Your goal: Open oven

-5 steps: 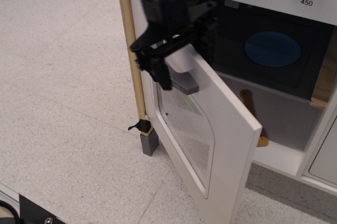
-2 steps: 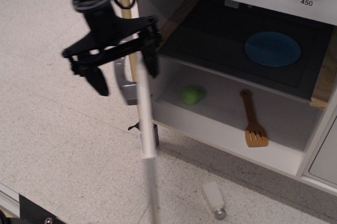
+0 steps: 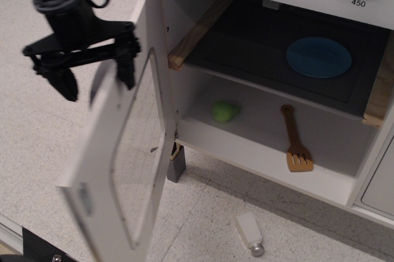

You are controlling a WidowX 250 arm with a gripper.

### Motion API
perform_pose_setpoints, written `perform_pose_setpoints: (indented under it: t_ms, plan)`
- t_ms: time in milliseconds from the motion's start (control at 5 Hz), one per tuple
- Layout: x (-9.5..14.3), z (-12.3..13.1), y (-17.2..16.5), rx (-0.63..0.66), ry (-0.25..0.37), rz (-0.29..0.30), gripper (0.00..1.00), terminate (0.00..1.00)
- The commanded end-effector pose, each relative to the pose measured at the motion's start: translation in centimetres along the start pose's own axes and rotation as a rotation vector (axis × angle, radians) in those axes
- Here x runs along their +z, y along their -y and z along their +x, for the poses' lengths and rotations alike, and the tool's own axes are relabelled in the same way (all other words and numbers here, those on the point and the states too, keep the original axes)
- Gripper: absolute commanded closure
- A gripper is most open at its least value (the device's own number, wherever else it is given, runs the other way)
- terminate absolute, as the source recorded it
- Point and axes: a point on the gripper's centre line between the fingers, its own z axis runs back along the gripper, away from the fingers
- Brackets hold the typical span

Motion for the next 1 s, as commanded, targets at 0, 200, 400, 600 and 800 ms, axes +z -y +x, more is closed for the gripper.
perform_pose_setpoints:
  t_ms: [0,200,400,600,800]
  plan:
    - [2.3,3.2,-0.3,-0.028,0.05,0.013,0.0,0.0]
    - [4.2,2.7,1.9,0.039,0.04,0.015,0.0,0.0]
    - [6.4,2.5,4.2,0.115,0.027,-0.029,0.0,0.0]
    - [7.2,1.8,6.6,0.191,0.025,-0.039,0.0,0.0]
    - [4.4,1.1,8.3,0.29,-0.01,-0.015,0.0,1.0]
